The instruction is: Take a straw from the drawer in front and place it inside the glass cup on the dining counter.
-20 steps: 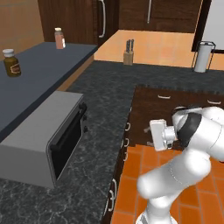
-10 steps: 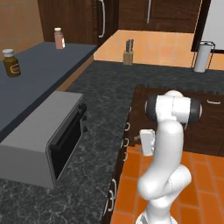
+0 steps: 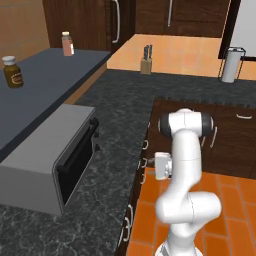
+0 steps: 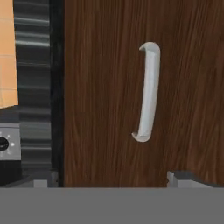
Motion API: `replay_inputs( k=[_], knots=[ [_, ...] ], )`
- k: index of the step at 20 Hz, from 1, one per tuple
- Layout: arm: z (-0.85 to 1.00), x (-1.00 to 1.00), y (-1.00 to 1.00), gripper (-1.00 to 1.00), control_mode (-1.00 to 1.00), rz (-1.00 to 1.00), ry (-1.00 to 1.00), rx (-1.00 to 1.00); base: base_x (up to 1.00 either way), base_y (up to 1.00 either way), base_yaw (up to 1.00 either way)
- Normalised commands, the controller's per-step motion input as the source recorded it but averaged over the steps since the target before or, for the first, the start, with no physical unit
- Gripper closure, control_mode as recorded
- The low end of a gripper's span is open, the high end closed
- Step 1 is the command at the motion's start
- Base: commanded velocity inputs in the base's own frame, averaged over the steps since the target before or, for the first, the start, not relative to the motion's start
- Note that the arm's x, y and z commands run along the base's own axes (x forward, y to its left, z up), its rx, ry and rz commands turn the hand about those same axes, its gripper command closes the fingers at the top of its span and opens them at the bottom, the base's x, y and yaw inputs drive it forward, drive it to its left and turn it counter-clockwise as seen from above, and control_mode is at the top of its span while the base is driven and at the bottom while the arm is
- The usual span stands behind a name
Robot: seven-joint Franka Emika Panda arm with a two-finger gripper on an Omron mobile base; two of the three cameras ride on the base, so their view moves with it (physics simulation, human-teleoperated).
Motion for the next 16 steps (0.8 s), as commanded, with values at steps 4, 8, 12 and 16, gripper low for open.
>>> replay_inputs(
  k=[4,8,12,16],
  knots=[
    [-0.36,0.58,0.44,-1.00,-1.00,0.00,0.00,0.00,0.00,0.00,0.00],
    [-0.42,0.57,0.38,-1.00,-1.00,0.00,0.00,0.00,0.00,0.00,0.00],
    [-0.44,0.51,0.25,-1.00,-1.00,0.00,0.00,0.00,0.00,0.00,0.00],
    [-0.41,0.38,0.24,-1.00,-1.00,0.00,0.00,-0.01,0.00,0.00,0.00]
  ],
)
